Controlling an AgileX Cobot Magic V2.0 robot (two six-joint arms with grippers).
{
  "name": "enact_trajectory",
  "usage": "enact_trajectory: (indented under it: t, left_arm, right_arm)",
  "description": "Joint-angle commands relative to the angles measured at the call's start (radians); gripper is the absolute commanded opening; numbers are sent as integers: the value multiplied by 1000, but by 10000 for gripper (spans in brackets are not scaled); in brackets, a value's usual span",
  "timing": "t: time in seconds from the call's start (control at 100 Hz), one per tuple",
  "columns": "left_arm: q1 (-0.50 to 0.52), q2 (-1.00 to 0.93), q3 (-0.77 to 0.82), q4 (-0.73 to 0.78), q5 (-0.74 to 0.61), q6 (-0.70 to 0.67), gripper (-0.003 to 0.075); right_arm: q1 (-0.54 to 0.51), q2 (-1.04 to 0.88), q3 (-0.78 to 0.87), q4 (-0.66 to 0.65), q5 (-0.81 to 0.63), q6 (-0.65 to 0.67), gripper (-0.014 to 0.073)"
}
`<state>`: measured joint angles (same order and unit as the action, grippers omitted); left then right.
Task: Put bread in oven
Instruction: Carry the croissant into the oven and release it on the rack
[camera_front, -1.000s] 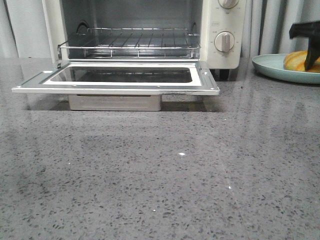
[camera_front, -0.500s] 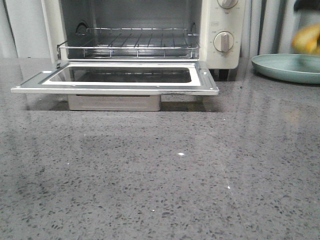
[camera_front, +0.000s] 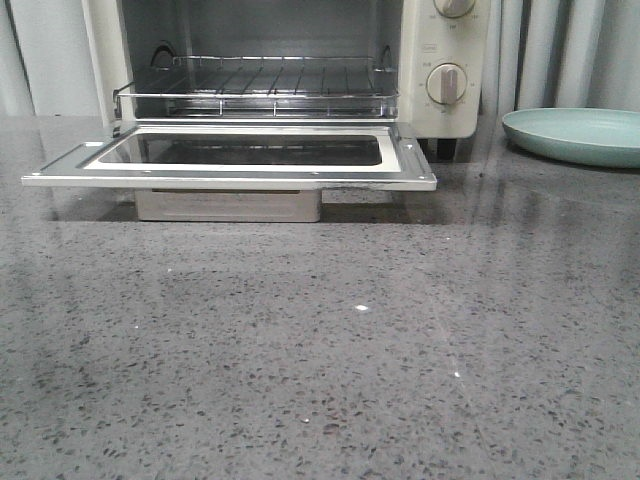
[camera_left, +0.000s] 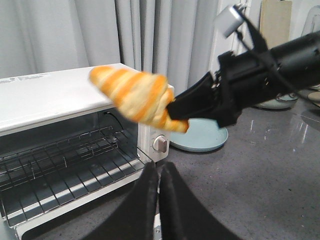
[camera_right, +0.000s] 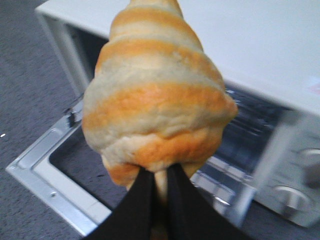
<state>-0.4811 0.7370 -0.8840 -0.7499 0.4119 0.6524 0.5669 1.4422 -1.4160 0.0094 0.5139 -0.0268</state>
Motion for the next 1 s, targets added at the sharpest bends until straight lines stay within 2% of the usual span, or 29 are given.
enact_trajectory:
  t: [0.0, 0.22, 0.42, 0.59, 0.66, 0.73, 0.78, 0.85, 0.91, 0.99]
  left_arm:
    - [2, -4, -32, -22, -55, 1, -22]
    - [2, -4, -32, -22, -53, 1, -22]
    - [2, -10, -32, -22, -51, 1, -22]
    - [2, -29, -32, -22, -49, 1, -22]
    - [2, -38, -32, -22, -49, 1, -22]
    - [2, -45, -32, -22, -49, 1, -22]
    - [4, -46, -32, -22, -52, 1, -22]
    - [4, -48, -32, -22, -62, 1, -22]
    - [4, -53, -32, -22, -79, 1, -22]
    - [8, -71, -32, -5, -104, 1, -22]
  right_arm:
    - [44, 35, -35, -9, -126, -24, -67]
    - [43, 245, -172, -45, -104, -59, -67]
    - [-29, 427, -393, -62, -22, -59, -67]
    - [-78, 526, -512, -59, 8, -56, -60]
    - [-85, 543, -527, -59, 5, -56, 12]
    - [-85, 547, -528, -59, -2, -56, 178]
    - [-85, 547, -528, -54, -2, -45, 338]
    - [-85, 547, -528, -44, 6, -37, 485]
    - [-85, 539, -528, -42, 21, -37, 519]
    - [-85, 512, -528, -27, 75, -36, 474]
